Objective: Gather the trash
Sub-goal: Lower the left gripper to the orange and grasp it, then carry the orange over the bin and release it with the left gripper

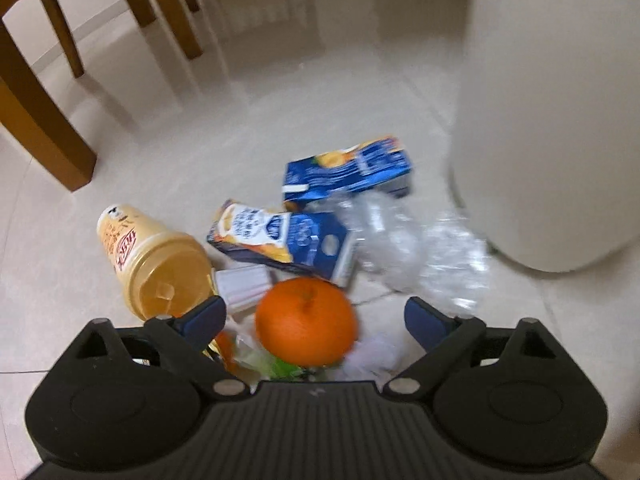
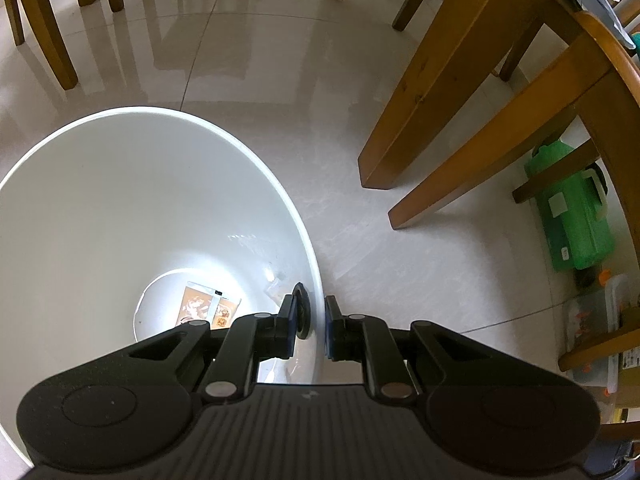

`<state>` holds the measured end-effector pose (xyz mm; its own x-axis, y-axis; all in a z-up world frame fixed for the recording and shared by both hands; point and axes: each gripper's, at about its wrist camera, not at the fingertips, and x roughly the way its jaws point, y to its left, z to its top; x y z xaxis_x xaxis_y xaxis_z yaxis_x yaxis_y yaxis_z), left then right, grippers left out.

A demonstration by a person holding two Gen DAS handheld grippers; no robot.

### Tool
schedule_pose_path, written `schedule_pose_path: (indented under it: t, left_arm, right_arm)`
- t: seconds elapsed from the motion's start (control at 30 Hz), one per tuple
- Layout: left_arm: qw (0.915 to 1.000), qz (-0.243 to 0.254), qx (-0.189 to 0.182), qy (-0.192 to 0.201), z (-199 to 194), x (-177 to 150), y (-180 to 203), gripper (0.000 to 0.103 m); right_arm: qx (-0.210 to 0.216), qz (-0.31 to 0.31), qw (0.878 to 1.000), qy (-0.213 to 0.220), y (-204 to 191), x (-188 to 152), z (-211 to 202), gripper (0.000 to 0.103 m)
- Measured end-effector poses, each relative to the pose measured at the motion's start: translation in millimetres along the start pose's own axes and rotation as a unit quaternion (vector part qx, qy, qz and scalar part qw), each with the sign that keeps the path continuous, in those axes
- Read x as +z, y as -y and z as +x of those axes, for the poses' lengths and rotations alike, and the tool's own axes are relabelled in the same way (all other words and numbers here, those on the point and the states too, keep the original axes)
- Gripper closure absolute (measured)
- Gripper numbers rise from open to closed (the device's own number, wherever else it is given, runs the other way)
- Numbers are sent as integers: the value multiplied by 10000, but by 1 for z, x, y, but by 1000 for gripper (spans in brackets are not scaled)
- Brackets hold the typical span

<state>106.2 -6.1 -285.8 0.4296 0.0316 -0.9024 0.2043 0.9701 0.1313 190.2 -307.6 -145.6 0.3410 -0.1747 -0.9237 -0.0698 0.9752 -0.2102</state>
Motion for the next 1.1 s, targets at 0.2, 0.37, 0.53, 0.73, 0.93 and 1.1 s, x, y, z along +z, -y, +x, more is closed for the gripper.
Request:
schedule_pose_path:
  t: [0.2, 0.37, 0.53, 0.73, 0.93, 1.1]
  left_arm:
    - [9994, -131, 195, -251, 26, -2, -2, 11]
    - [9989, -288, 266, -271, 38, 0, -5, 12]
    - [9982, -106, 365, -462, 50, 1, 1, 15]
    - [9971, 25, 391, -657, 59, -3, 6, 29]
    - [9974, -18, 173, -693, 50, -5, 5, 35]
    - [9983, 103, 50, -576, 29, -7, 3, 35]
  right_arm:
    - [55, 47, 10000, -5, 2, 0, -2, 86]
    - [84, -4, 10000, 26, 3, -2, -2, 87]
    - [10, 16, 10000, 18, 1, -2, 0, 87]
    - [-9, -42, 10000, 42, -1, -1, 0, 87]
    - [-6, -50, 10000, 46, 1, -2, 0, 87]
    - [-39, -86, 9999, 55, -1, -2, 0, 87]
